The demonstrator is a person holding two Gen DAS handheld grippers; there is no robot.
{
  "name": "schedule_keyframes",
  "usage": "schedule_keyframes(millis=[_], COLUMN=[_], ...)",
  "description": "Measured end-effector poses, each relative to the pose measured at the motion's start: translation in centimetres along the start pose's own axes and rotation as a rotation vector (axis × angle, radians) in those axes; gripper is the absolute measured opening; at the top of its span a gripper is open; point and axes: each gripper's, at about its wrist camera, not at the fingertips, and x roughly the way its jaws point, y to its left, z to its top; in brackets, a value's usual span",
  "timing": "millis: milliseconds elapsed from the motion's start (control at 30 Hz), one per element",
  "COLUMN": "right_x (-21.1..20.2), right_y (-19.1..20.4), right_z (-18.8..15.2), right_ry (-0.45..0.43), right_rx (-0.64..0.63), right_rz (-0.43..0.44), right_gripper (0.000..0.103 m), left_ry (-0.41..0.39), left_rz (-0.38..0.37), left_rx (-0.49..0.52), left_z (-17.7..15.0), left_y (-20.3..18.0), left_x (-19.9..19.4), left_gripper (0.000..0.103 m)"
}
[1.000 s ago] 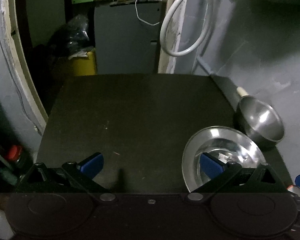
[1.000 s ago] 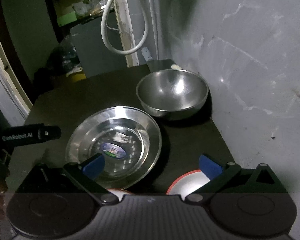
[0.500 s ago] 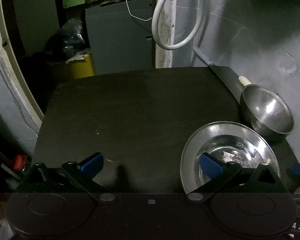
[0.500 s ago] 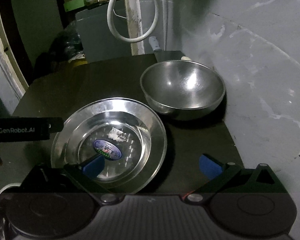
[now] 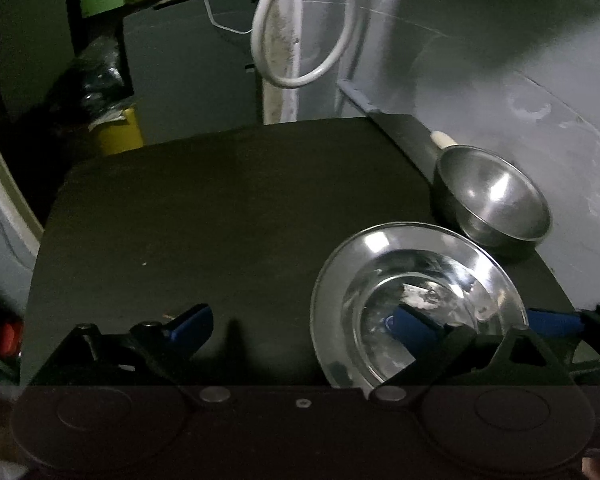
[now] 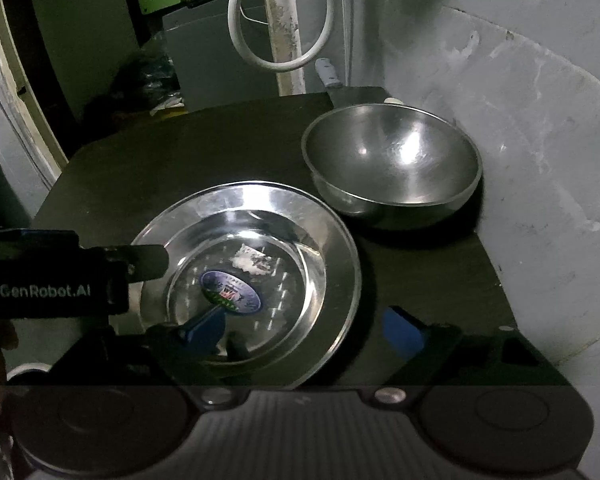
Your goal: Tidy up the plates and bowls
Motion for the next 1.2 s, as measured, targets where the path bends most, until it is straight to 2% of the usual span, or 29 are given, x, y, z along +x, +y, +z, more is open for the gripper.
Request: schedule_keyframes(millis=[133, 233, 300, 400, 567, 800, 967, 1200], right_x=[-0.1, -0.3, -0.4, -0.6, -1.4, -4.2, -7.0, -9.6], right_y=[0.1, 0.1, 0.1, 0.1, 0.4, 1.8, 3.5, 6.3], right_z=[-0.1, -0.1, -0.1, -0.3, -0.6, -0.5, -0.9, -2.4], right_ry=[0.0, -0.009, -0.019, -0.03, -0.058, -0.145, -0.196, -0.198], right_rx=[0.004, 0.012, 0.011, 0.009, 0.003, -0.018, -0.042, -0.076], right_rz=[0.002, 0.009, 0.014, 0.001, 0.004, 0.027, 0.051, 0.088], right_gripper=[0.08, 0.071, 0.059, 0.048, 0.037, 0.031, 0.03, 0.03], left_ry=[0.02, 0.03, 0.041, 0.027, 0.001, -0.086, -0.142, -0.151], left_rz=[-0.027, -0.054, -0.081, -0.063, -0.063, -0.058, -0.057, -0.037], left_rx=[0.004, 0.002, 0.008, 0.035, 0.022, 0.028, 0.028, 0.035], left_z=[0.0, -0.2, -0.3, -0.6, -0.7, -0.7, -1.5, -3.5], left_y=[0.0, 0.0, 0.0, -0.1, 1.0, 2.3, 3.5, 5.3], left_x=[0.2, 0.2, 0.4, 0.2, -0.8, -4.0, -7.3, -10.8], left_gripper=[0.077, 0.054, 0.031, 0.025, 0.022, 0.022, 0.022, 0.022])
